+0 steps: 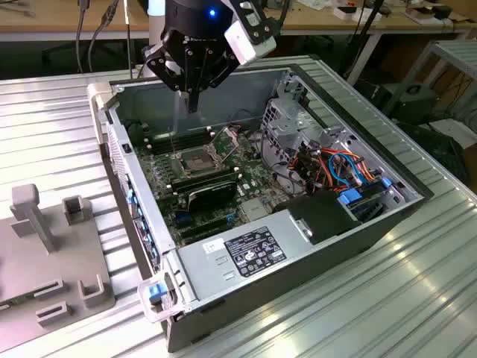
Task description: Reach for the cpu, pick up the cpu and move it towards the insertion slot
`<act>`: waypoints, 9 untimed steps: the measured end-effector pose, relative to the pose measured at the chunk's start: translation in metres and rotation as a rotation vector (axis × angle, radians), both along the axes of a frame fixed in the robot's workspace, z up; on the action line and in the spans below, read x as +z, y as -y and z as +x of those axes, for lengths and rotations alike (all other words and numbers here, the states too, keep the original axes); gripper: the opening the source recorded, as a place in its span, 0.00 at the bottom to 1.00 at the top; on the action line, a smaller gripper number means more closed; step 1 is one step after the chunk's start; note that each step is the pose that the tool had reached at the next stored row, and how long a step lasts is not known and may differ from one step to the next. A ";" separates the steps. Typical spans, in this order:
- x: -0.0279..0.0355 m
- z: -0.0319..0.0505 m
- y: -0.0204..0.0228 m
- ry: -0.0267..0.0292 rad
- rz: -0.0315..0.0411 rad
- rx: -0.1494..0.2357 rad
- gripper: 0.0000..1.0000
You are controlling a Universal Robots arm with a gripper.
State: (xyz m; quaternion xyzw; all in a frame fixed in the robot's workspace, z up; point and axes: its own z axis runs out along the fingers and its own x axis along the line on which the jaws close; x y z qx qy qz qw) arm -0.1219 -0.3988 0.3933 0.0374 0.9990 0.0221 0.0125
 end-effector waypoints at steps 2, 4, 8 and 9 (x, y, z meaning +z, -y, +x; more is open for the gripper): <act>0.0000 0.0000 0.0000 0.0000 0.0000 0.000 0.11; 0.0000 0.0000 0.0000 0.0000 0.0000 0.000 0.11; 0.0000 -0.0008 0.0000 0.0001 0.0000 0.000 0.11; 0.0000 -0.0016 0.0000 0.0000 0.0000 0.000 0.11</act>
